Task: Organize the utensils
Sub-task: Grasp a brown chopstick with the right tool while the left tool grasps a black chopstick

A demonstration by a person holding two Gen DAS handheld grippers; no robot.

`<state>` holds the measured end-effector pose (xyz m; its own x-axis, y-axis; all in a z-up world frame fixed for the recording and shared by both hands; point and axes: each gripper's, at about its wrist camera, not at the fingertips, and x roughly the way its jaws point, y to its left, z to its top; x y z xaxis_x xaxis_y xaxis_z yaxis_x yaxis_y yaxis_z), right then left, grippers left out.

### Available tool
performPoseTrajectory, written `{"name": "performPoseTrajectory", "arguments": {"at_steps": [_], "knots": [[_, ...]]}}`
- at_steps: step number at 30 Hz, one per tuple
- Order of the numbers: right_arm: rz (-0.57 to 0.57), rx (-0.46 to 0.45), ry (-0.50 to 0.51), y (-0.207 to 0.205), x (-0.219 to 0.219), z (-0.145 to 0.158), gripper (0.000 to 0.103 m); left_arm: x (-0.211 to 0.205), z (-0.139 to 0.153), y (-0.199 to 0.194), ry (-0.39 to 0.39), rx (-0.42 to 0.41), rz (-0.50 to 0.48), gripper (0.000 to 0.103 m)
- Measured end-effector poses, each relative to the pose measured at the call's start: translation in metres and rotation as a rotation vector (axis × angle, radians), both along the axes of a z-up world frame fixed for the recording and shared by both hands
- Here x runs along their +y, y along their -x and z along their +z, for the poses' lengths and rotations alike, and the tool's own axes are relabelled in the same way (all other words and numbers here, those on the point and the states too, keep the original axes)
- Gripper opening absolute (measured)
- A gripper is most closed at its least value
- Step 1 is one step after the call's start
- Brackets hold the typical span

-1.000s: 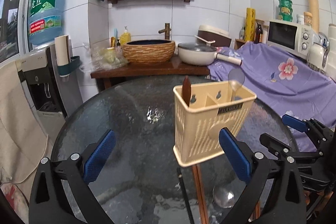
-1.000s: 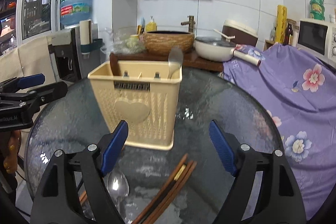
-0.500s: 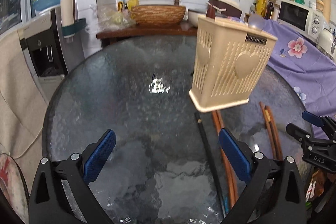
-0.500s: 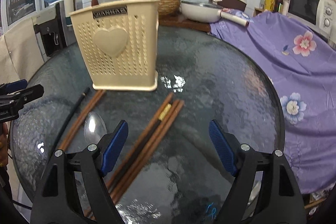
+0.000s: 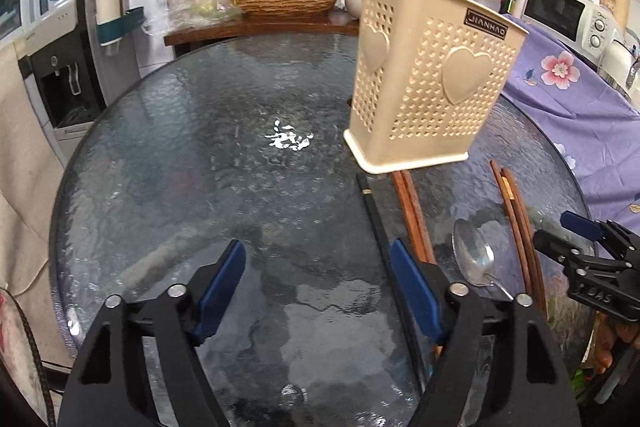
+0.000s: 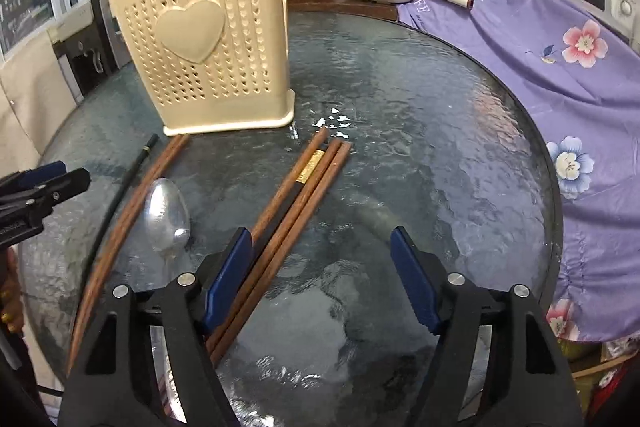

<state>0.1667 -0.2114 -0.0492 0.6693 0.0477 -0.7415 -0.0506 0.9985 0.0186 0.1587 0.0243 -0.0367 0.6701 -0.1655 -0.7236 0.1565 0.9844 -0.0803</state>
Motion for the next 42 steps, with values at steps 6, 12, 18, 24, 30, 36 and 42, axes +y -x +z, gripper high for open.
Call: {"name": "performPoseTrajectory", "arguments": {"at_steps": [6, 12, 18, 24, 30, 36, 42], "knots": [[-0.054, 0.037, -0.073, -0.013, -0.011, -0.005, 0.058, -0.006, -0.006, -0.008, 0.003, 0.022, -0.005, 0.061], [-0.102, 0.053, -0.097, -0.019, -0.016, -0.004, 0.047, -0.011, -0.007, -0.013, -0.008, 0.023, -0.011, 0.059], [-0.101, 0.073, -0.067, -0.027, -0.012, -0.002, 0.046, -0.016, -0.01, -0.017, -0.017, 0.031, -0.018, 0.056], [-0.108, 0.119, -0.034, -0.044, -0.004, 0.0, 0.042, -0.027, -0.009, -0.028, -0.05, 0.037, -0.031, 0.051], [-0.109, 0.15, 0.007, -0.058, 0.006, 0.001, 0.033, -0.038, -0.014, -0.042, -0.08, 0.079, -0.044, 0.034], [-0.139, 0.168, 0.006, -0.072, 0.008, 0.002, 0.027, -0.047, -0.016, -0.049, -0.12, 0.095, -0.037, 0.03], [-0.162, 0.17, 0.015, -0.078, 0.01, -0.001, 0.017, -0.051, -0.016, -0.054, -0.134, 0.103, -0.025, 0.024]]}}
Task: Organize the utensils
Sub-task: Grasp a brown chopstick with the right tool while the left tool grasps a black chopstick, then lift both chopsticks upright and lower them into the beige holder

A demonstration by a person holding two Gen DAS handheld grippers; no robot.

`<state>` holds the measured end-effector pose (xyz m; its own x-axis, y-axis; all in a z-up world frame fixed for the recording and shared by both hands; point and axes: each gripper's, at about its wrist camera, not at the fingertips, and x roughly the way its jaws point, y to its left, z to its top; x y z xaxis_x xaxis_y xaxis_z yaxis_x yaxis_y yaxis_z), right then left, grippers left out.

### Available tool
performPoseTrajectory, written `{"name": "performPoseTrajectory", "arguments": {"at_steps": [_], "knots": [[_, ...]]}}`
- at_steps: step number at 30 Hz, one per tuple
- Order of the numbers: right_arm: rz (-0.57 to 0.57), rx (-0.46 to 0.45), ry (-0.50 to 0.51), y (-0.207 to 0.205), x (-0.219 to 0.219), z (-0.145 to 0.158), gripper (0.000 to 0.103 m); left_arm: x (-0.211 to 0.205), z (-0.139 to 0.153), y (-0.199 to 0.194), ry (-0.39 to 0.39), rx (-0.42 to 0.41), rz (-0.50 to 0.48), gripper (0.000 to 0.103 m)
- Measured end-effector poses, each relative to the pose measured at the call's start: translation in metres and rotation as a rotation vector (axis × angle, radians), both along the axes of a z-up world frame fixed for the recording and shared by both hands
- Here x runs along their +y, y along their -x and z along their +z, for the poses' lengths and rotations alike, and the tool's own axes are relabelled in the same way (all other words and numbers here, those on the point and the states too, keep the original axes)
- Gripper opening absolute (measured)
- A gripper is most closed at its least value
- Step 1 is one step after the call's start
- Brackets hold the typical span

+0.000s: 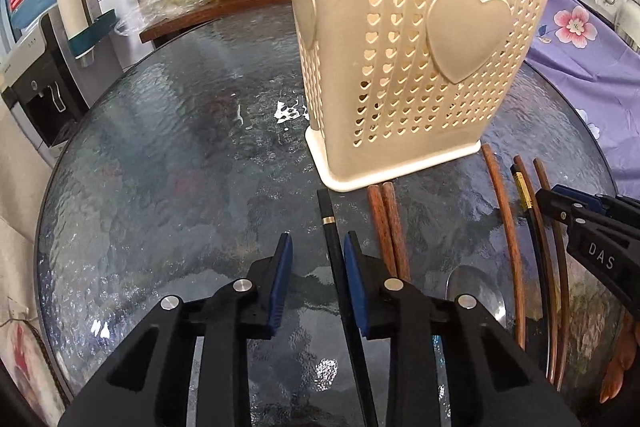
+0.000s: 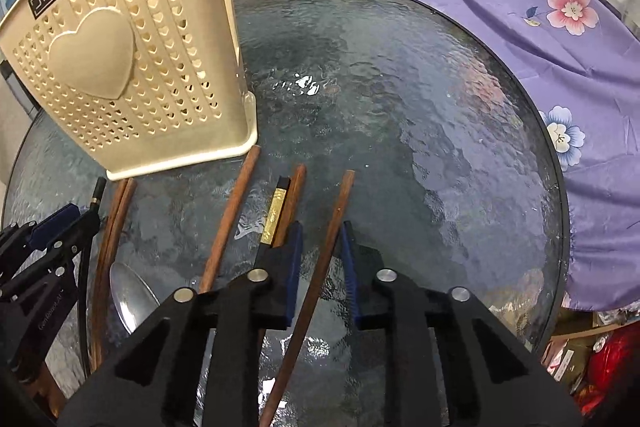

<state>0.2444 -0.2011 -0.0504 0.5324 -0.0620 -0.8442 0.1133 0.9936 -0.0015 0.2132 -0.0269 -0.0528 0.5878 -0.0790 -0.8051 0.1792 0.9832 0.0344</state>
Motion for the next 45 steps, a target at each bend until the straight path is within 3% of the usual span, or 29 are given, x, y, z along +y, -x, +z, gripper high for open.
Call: {"name": "performPoseTrajectory", "arguments": {"at_steps": [6, 11, 20, 28, 35, 45], "knots": [[-0.018, -0.02, 0.018, 0.003, 0.006, -0.002, 0.01, -0.01, 0.0, -0.001, -0.02, -0.012, -0.004, 0.009], [-0.031, -0.048, -0.016, 0.007, 0.001, -0.003, 0.008, -0.01, 0.0, 0.001, -0.009, -0.022, 0.01, 0.007], [-0.028, -0.164, -0.203, 0.014, -0.023, 0.004, 0.007, 0.003, 0.006, -0.005, 0.049, -0.037, 0.028, 0.007], [0.058, -0.317, -0.404, 0.034, -0.038, 0.035, 0.007, 0.026, 0.044, 0.009, 0.171, -0.138, 0.042, 0.007], [0.153, -0.451, -0.409, 0.055, -0.034, 0.079, 0.007, 0.045, 0.082, 0.025, 0.252, -0.234, 0.056, 0.007], [0.232, -0.512, -0.391, 0.076, -0.03, 0.11, 0.007, 0.055, 0.11, 0.044, 0.287, -0.304, 0.03, 0.007]]}}
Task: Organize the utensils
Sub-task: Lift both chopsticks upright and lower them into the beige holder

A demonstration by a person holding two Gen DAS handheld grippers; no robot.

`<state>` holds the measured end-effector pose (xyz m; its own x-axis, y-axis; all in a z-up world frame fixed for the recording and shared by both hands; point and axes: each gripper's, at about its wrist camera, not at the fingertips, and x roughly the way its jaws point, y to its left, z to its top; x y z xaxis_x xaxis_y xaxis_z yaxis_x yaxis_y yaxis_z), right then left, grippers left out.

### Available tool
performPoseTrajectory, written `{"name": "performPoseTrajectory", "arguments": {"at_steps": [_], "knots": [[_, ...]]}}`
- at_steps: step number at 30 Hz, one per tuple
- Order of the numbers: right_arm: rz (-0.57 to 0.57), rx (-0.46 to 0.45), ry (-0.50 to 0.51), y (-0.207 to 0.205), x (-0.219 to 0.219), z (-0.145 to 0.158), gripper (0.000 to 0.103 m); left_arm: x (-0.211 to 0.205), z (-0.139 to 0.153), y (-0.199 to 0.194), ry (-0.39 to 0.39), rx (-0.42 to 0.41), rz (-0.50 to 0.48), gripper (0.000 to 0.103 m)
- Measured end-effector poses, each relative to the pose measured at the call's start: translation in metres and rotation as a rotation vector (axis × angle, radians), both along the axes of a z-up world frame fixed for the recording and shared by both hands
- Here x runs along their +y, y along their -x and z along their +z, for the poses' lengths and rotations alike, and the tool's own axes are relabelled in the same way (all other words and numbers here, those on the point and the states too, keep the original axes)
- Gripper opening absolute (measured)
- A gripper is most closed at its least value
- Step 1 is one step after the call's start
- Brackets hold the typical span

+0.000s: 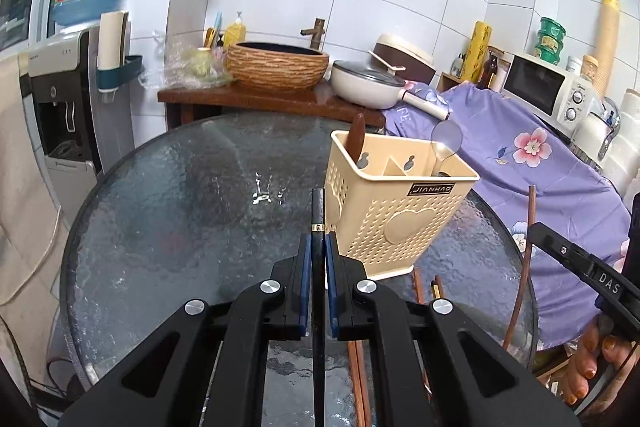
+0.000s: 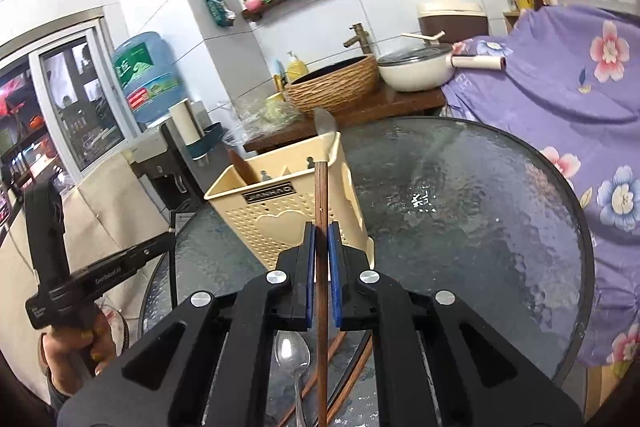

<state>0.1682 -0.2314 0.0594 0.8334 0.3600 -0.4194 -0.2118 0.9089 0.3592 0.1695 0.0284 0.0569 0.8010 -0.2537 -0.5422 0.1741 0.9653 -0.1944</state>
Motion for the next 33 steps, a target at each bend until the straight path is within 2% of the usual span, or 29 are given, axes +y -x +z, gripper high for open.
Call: {"name": "performPoseTrajectory", "arguments": {"at_steps": [11, 16, 33], "knots": [[0.057, -0.064, 0.082, 0.027, 0.005, 0.023, 0.007, 0.011, 0.015, 0.014, 0.009, -0.048, -0.026, 0.007], [0.073, -0.101, 0.069, 0.035, 0.004, 0.035, 0.007, 0.015, 0.026, 0.02, 0.024, -0.075, -0.035, 0.007], [0.065, -0.136, 0.097, 0.039, 0.01, 0.049, 0.007, 0.013, 0.049, 0.027, 0.056, -0.14, -0.063, 0.007]]}}
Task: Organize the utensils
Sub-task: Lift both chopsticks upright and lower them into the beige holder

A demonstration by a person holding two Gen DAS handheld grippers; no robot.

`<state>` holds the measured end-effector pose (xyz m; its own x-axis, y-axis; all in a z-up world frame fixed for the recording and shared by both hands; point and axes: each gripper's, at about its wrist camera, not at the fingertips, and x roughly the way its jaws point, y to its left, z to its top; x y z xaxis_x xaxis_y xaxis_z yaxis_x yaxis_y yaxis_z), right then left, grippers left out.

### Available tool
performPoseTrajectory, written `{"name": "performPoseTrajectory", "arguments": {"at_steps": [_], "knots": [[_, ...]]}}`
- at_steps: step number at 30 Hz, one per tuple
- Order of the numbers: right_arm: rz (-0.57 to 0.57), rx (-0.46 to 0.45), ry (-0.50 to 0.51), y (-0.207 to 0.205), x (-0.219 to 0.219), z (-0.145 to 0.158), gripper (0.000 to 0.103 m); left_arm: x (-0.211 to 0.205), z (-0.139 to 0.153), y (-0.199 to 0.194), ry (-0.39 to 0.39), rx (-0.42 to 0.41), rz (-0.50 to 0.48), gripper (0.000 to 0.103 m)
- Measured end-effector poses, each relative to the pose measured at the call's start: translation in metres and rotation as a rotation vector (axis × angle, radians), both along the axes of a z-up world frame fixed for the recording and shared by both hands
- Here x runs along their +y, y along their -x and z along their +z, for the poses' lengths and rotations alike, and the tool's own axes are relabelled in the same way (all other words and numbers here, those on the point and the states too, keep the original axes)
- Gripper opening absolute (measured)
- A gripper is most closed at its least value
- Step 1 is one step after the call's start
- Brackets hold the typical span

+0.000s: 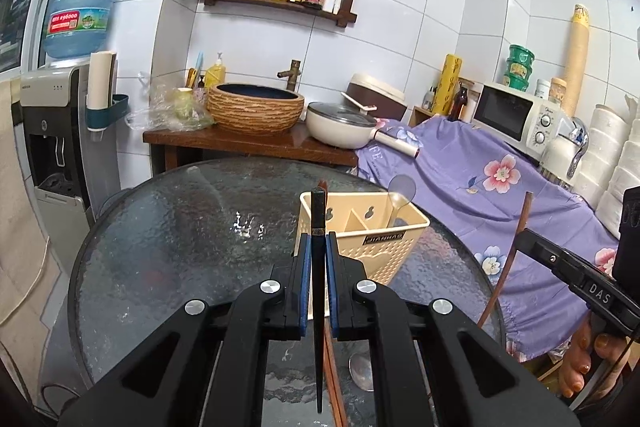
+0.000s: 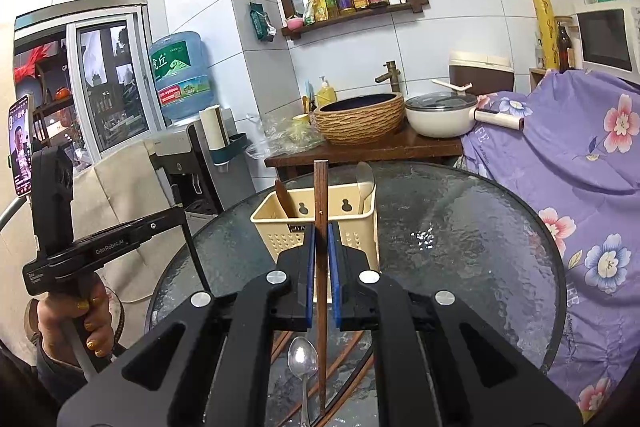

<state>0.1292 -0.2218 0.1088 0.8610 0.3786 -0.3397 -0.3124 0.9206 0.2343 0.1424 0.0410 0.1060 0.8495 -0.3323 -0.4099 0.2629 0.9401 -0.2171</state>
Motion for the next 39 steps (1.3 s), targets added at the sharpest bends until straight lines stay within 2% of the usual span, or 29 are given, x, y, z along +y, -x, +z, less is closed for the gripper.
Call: {"name": "performPoseTrajectory", "arguments": {"at_steps": [7, 11, 14, 20, 23, 26, 31, 39], "knots": [[-0.001, -0.029, -0.026, -0.008, 0.001, 0.019, 0.007, -0.004, 0.021, 0.002, 0.014, -0.046, -0.034, 0.007], [-0.012, -0.062, -0.008, -0.015, 0.006, 0.033, 0.007, -0.01, 0.041, 0.0, 0.021, -0.086, -0.058, 0.007], [-0.018, -0.099, -0.003, -0.026, 0.011, 0.053, 0.007, -0.014, 0.058, -0.005, 0.034, -0.115, -0.073, 0.007], [-0.039, -0.182, -0.02, -0.048, 0.017, 0.102, 0.007, -0.023, 0.107, -0.023, 0.054, -0.204, -0.039, 0.007], [-0.061, -0.229, -0.008, -0.059, 0.023, 0.125, 0.007, -0.026, 0.125, -0.04, 0.056, -0.23, 0.002, 0.007], [-0.097, -0.279, 0.02, -0.072, 0.03, 0.137, 0.007, -0.03, 0.13, -0.058, 0.071, -0.236, 0.032, 0.007], [-0.147, -0.3, 0.068, -0.099, 0.041, 0.123, 0.007, -0.038, 0.113, -0.085, 0.057, -0.215, 0.077, 0.007], [-0.141, -0.203, 0.058, -0.121, 0.044, 0.06, 0.007, -0.041, 0.065, -0.097, 0.055, -0.14, 0.082, 0.007]]}}
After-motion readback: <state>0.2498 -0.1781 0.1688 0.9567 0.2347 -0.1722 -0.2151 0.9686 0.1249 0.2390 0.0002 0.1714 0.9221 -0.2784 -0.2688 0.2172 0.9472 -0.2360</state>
